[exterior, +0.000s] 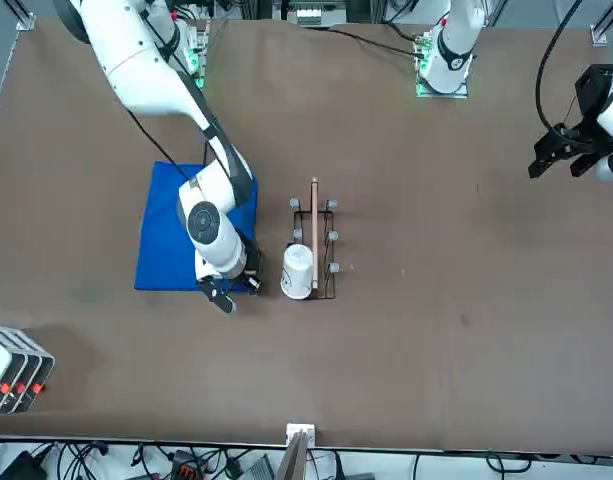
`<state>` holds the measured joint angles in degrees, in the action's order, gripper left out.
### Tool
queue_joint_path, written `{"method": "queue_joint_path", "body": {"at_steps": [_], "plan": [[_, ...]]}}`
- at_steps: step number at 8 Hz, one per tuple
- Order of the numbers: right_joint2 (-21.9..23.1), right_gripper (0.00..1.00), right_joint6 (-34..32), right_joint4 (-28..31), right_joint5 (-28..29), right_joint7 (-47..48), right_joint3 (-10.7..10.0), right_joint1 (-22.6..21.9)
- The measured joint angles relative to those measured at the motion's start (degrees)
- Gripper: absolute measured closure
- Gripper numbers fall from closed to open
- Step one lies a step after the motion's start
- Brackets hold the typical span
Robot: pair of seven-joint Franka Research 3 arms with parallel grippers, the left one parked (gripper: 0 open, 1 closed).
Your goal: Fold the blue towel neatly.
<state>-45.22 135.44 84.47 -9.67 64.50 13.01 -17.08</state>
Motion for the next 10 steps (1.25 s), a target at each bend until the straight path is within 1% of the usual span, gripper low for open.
{"method": "queue_joint_path", "body": {"at_steps": [1, 2, 3, 4, 6, 8, 10], "plan": [[0.2, 0.1, -1.22, -1.01, -0.7, -0.04, -0.06, -0.05], [0.99, 0.0, -4.61, -2.13, -2.22, -0.36, -0.16, -0.03], [2.61, 0.0, -8.99, -3.27, -3.51, -1.6, -0.32, 0.07], [4.87, 0.0, -12.81, -4.12, -3.93, -4.86, -0.38, 0.24], [10.41, 0.0, -20.77, -4.68, -3.96, -13.67, -0.7, 1.38], [15.23, 0.0, -28.04, -4.84, -3.95, -25.22, -1.01, 4.9], [19.44, 0.0, -32.97, -4.93, -3.95, -37.32, -1.11, 10.05]]}}
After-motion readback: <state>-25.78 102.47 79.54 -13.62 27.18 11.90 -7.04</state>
